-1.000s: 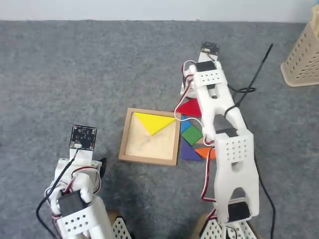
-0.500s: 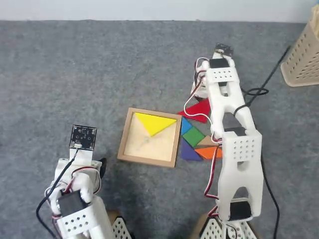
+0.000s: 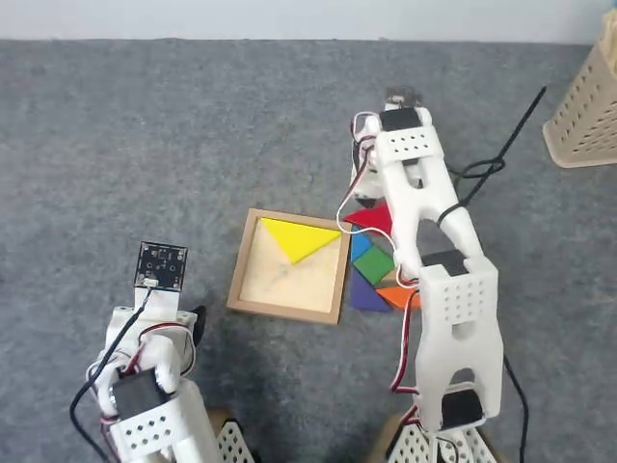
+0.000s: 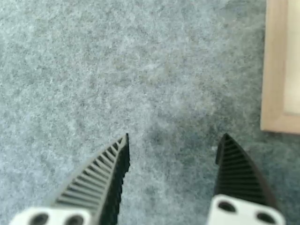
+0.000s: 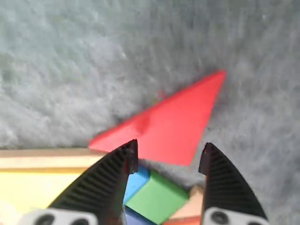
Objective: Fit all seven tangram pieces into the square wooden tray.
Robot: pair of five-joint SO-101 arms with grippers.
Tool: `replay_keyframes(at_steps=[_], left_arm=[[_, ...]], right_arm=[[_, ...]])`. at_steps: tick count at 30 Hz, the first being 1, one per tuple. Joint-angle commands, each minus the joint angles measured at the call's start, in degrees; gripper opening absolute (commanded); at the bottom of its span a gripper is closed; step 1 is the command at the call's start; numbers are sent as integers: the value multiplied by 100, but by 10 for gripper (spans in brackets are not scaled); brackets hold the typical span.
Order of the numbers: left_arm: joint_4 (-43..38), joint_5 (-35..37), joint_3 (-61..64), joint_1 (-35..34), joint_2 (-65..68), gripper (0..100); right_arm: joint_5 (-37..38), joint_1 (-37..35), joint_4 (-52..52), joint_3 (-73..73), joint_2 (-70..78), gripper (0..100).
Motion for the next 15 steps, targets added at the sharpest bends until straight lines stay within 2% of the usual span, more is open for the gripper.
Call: replay_keyframes(at_steps=[1,7,11,15], left_arm=[[18,-53,-48,-26,-88,280],[18,-53,-48,-26,-88,280],[18,-53,-48,-26,-88,280],[18,-53,-48,-26,-88,280]], right_arm=[[79,-75,-532,615,-787,220],[-281,-75,-1921,1952,-1279,220],[-563,-75,-2097,2022,-1138,221],[-844,-75,-2105,2013,-1033,296]])
